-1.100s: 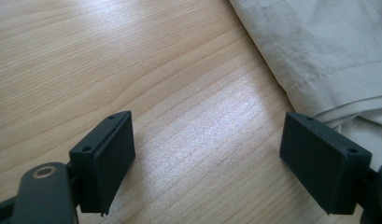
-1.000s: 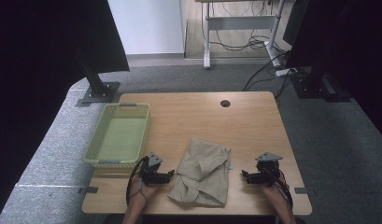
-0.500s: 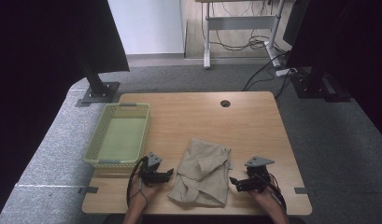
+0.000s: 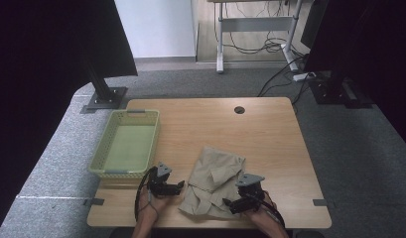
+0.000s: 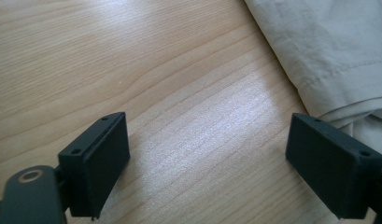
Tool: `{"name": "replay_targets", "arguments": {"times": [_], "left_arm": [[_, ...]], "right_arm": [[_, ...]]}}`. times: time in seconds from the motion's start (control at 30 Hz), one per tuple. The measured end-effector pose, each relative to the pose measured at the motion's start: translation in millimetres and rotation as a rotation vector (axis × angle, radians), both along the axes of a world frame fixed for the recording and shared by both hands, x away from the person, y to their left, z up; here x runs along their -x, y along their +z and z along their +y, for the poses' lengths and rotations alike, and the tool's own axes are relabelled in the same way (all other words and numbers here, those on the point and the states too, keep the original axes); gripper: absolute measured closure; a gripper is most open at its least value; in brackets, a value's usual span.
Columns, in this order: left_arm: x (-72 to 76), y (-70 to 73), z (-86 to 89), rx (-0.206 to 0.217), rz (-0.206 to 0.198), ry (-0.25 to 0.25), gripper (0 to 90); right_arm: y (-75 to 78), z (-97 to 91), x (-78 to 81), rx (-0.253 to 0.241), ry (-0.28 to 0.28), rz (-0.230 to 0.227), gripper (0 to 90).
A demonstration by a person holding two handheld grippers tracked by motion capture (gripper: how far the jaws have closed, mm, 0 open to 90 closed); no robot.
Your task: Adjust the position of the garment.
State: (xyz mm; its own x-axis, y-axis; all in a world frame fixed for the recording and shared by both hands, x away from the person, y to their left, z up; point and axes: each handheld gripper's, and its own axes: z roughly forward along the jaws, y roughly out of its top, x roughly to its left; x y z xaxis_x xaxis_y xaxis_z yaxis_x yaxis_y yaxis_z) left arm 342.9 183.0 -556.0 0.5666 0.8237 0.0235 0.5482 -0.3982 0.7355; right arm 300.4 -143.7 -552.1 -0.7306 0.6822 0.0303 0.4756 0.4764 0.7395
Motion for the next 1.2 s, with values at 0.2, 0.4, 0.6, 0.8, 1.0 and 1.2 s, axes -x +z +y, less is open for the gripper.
{"name": "replay_targets", "arguments": {"times": [0.2,0.4,0.6,0.8,1.0,1.2], "left_arm": [[-0.5,0.1,1.0,0.001,-0.001,-0.001,14.5],[-0.8,0.1,1.7,0.001,-0.001,-0.001,14.6],[-0.2,0.2,5.7,0.000,-0.001,0.005,14.5],[1.1,0.2,9.5,0.001,-0.001,0.004,14.5],[1.5,0.2,10.4,0.001,-0.002,-0.004,14.8],[1.5,0.2,10.5,0.001,-0.002,-0.005,14.8]], "right_arm": [[-10.7,5.6,-12.0,0.037,-0.008,-0.003,1.2],[-11.3,4.6,-30.5,0.028,-0.014,-0.003,1.2],[-10.8,6.5,-53.9,0.028,-0.030,0.001,1.1],[-10.4,7.2,-74.2,0.027,-0.054,0.001,1.1],[-10.1,9.1,-91.7,0.027,-0.077,0.000,1.1],[-9.8,11.4,-104.3,0.025,-0.086,-0.001,2.7]]}}
